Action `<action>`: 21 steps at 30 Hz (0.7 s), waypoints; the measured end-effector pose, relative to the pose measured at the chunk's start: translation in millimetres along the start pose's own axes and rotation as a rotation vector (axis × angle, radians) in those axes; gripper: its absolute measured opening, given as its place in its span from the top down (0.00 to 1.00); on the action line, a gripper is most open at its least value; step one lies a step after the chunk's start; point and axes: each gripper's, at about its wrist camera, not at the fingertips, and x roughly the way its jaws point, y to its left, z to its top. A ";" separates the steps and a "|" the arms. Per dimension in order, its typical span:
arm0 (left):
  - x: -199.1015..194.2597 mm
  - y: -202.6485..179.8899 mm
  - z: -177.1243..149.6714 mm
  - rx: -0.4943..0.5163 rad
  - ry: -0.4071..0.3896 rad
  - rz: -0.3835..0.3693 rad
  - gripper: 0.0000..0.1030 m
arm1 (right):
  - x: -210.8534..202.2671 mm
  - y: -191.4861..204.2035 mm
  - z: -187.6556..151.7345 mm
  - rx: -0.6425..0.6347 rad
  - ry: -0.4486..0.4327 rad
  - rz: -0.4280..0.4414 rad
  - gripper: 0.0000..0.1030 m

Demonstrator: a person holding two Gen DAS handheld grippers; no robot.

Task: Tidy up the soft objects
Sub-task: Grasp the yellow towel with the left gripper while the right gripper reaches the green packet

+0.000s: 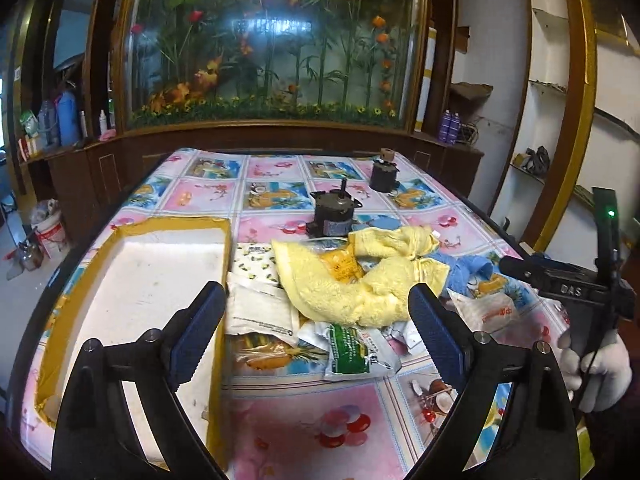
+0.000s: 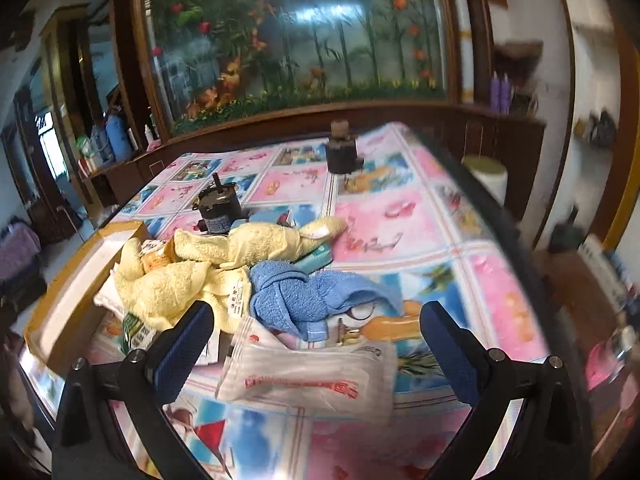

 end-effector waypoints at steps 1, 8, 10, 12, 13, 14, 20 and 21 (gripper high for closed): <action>2.5 -4.9 -0.5 0.018 0.013 -0.013 0.09 | 2.1 -2.9 -4.3 0.022 0.005 0.011 0.01; 50.6 -44.8 13.6 0.188 0.113 -0.060 0.10 | 13.2 -24.3 -16.9 0.117 0.003 0.041 0.01; 71.1 -57.4 16.1 0.233 0.154 -0.087 0.19 | 9.6 -24.9 -16.4 0.117 -0.016 0.033 0.01; 93.1 -64.4 17.5 0.254 0.224 -0.134 0.41 | 11.7 -23.4 -18.3 0.117 0.000 0.039 0.01; 104.5 -67.1 16.9 0.258 0.257 -0.144 0.46 | 14.6 -22.9 -18.2 0.114 0.010 0.037 0.01; 110.9 -68.8 16.2 0.267 0.261 -0.139 0.46 | 14.6 -21.1 -18.7 0.106 0.012 0.036 0.01; 141.8 -70.1 8.5 0.311 0.308 -0.075 0.46 | 14.8 -6.4 -18.8 0.036 0.005 0.019 0.01; 146.1 -70.2 4.1 0.323 0.319 -0.055 0.46 | 14.9 -4.8 -19.2 0.028 0.006 0.016 0.01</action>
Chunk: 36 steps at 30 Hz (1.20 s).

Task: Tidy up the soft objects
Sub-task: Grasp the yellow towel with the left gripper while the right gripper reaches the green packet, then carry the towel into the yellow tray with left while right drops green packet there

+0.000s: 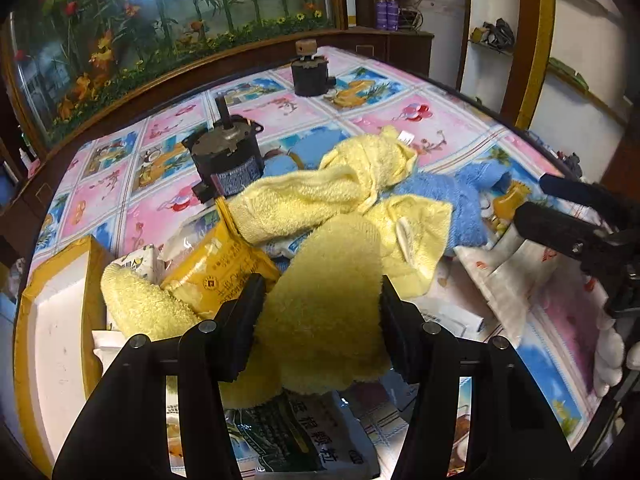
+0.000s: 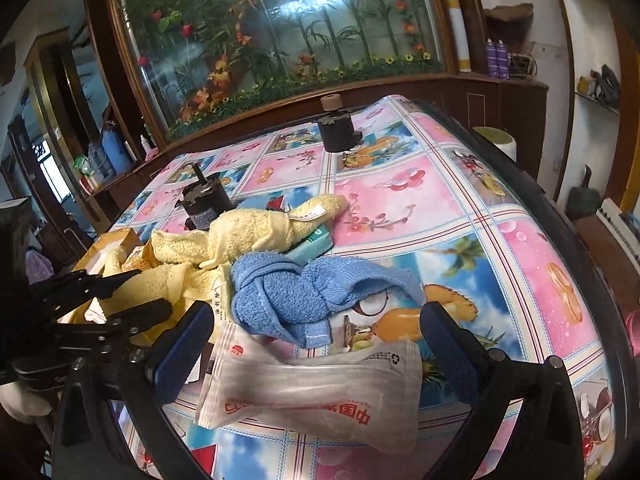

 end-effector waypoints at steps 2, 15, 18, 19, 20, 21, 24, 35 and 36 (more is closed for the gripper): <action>1.3 3.0 -4.0 -0.022 -0.003 0.002 0.51 | 0.2 1.5 -0.1 -0.009 -0.001 -0.009 0.01; -112.4 44.4 -33.2 -0.342 -0.219 -0.149 0.57 | 8.4 -1.0 -2.0 0.004 0.042 -0.031 0.01; -131.5 41.6 -48.7 -0.366 -0.253 -0.156 0.57 | 6.7 -1.1 -2.7 0.005 0.036 -0.043 0.01; -136.5 42.8 -53.8 -0.374 -0.257 -0.156 0.57 | 6.4 -1.0 -2.7 0.006 0.034 -0.046 0.01; -141.3 43.2 -59.2 -0.385 -0.258 -0.157 0.57 | 6.7 -1.2 -2.6 0.007 0.035 -0.046 0.01; -144.7 44.9 -64.4 -0.394 -0.257 -0.158 0.57 | 7.5 -1.1 -2.4 0.005 0.040 -0.045 0.01; -159.1 52.1 -79.2 -0.422 -0.262 -0.148 0.57 | 4.0 0.8 0.6 -0.015 0.060 -0.033 0.01; -195.6 96.2 -115.8 -0.574 -0.340 -0.084 0.57 | -6.2 79.0 20.6 -0.120 0.217 0.285 0.01; -195.4 98.0 -118.1 -0.584 -0.340 -0.083 0.57 | -1.9 90.5 16.0 -0.137 0.238 0.303 0.01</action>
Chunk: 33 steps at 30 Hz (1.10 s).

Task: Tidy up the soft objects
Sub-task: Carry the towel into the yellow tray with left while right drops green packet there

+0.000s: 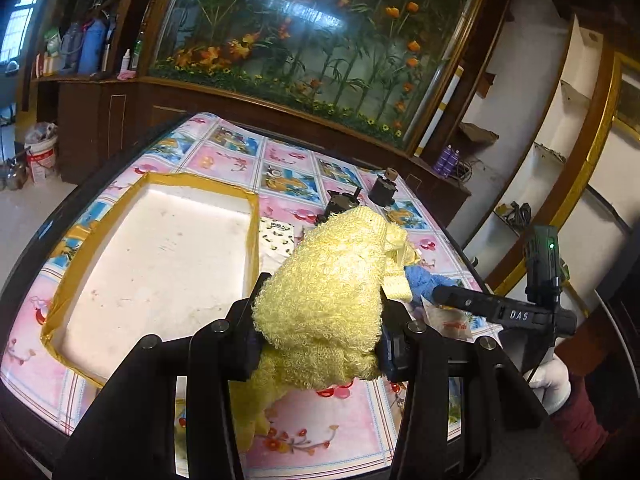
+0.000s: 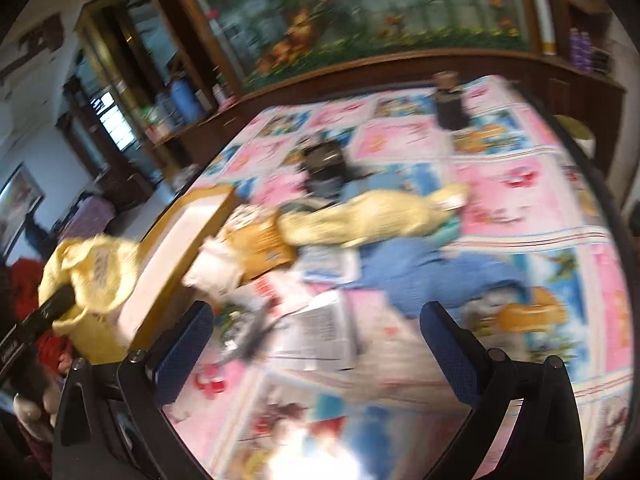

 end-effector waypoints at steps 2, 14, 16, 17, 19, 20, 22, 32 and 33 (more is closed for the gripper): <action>-1.6 5.4 -0.7 -0.015 0.000 0.001 0.57 | 18.4 23.8 -3.2 -0.040 0.044 0.031 0.01; -14.7 30.2 5.5 -0.070 -0.018 -0.020 0.57 | 99.0 73.5 -13.6 -0.172 0.192 -0.162 0.36; -16.3 32.4 4.8 -0.078 -0.020 -0.019 0.57 | 101.6 68.3 -13.8 -0.150 0.185 -0.164 0.50; -17.4 33.9 4.4 -0.083 -0.022 -0.019 0.57 | 98.1 65.6 -13.4 -0.137 0.176 -0.154 0.53; -20.0 37.7 4.0 -0.096 -0.026 -0.019 0.57 | 89.5 62.0 -13.3 -0.107 0.157 -0.120 0.55; -21.1 39.3 4.1 -0.104 -0.027 -0.020 0.57 | 85.0 62.3 -14.1 -0.106 0.146 -0.112 0.55; -23.6 43.4 5.6 -0.127 -0.026 -0.034 0.57 | 73.7 65.3 -17.3 -0.105 0.126 -0.100 0.56; -51.0 81.9 58.5 -0.213 -0.060 -0.081 0.57 | 5.8 102.9 12.8 -0.134 -0.028 0.074 0.55; -49.0 86.5 66.3 -0.213 -0.059 -0.073 0.57 | 7.9 109.0 21.4 -0.134 -0.032 0.104 0.55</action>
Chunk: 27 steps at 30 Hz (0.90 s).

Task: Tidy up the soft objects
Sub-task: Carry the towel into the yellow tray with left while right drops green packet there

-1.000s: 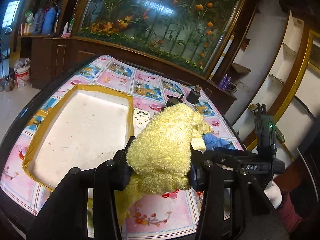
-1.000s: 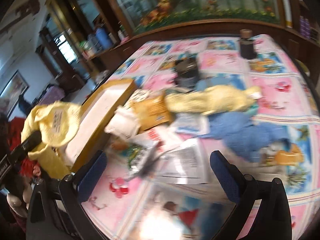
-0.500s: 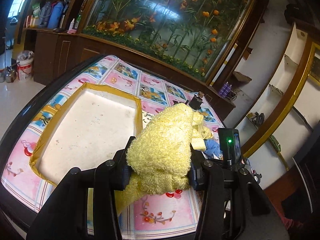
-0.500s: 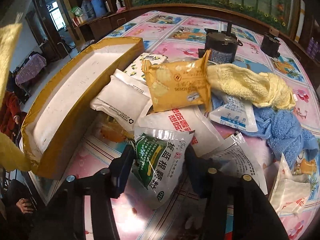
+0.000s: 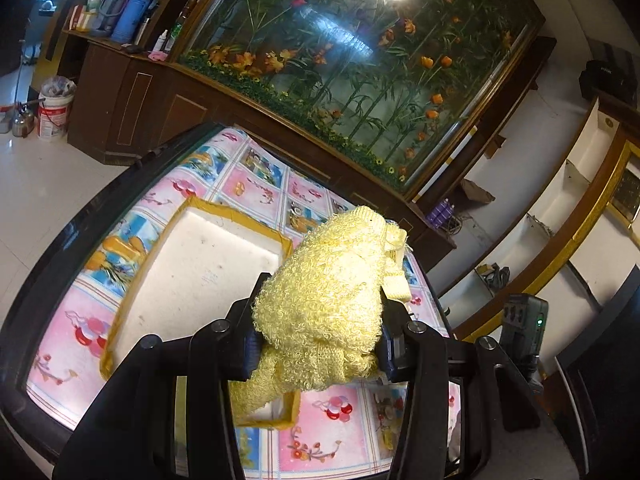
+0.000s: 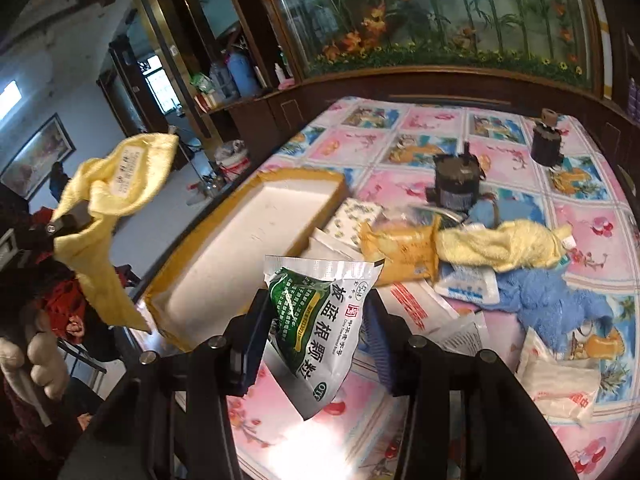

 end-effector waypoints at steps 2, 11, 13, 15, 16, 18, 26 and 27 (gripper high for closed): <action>10.0 6.4 15.9 0.008 -0.001 0.030 0.57 | 10.2 8.6 18.3 0.002 -0.004 0.047 0.55; 121.9 74.7 45.0 -0.133 0.127 0.125 0.57 | 135.1 36.7 63.1 -0.107 0.105 0.000 0.55; 145.0 87.2 43.6 -0.175 0.165 0.124 0.57 | 152.1 33.7 65.2 -0.118 0.127 -0.026 0.55; 165.3 94.9 41.0 -0.187 0.195 0.119 0.57 | 166.4 29.7 66.7 -0.126 0.150 -0.048 0.55; 173.3 98.9 39.6 -0.196 0.206 0.123 0.57 | 171.8 27.5 67.4 -0.131 0.158 -0.064 0.55; 185.3 106.4 38.3 -0.226 0.223 0.120 0.57 | 182.0 24.1 68.8 -0.138 0.171 -0.092 0.53; 187.6 127.5 42.5 -0.307 0.219 0.062 0.43 | 188.6 19.8 77.7 -0.105 0.163 -0.101 0.27; 184.6 127.6 44.0 -0.302 0.218 0.070 0.43 | 184.7 18.9 78.1 -0.098 0.154 -0.100 0.27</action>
